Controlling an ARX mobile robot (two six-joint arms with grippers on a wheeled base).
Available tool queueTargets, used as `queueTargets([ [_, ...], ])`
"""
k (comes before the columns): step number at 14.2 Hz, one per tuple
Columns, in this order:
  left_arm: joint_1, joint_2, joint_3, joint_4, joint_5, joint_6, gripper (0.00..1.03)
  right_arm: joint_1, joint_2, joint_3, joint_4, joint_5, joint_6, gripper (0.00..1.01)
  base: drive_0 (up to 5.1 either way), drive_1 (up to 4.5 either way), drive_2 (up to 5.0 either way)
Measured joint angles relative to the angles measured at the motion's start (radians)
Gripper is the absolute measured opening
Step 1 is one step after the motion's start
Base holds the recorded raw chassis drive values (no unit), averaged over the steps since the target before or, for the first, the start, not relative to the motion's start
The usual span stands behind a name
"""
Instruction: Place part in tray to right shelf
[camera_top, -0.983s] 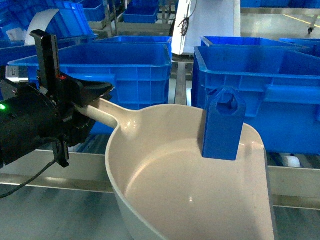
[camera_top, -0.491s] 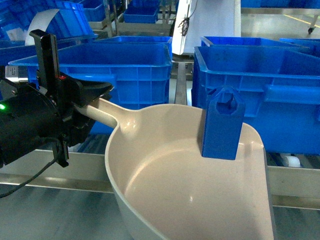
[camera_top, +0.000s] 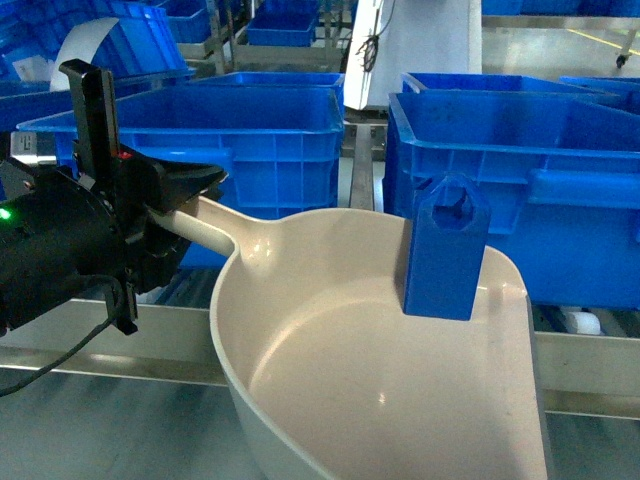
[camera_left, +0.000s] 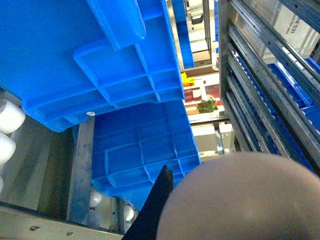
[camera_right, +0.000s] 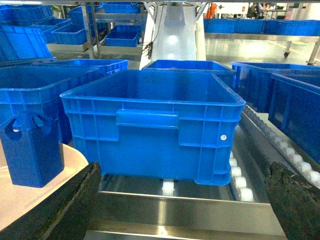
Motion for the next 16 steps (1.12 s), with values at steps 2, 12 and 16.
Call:
queueTargets([
  [2,0.0,0.0,0.0,0.0,0.0,0.0,0.13,0.0,0.0,0.0,0.0,0.0,0.0,0.98,0.0,0.0,0.0],
  [12,0.0,0.0,0.0,0.0,0.0,0.0,0.13,0.0,0.0,0.0,0.0,0.0,0.0,0.98,0.0,0.0,0.0],
  [16,0.0,0.0,0.0,0.0,0.0,0.0,0.13,0.0,0.0,0.0,0.0,0.0,0.0,0.98,0.0,0.0,0.0],
])
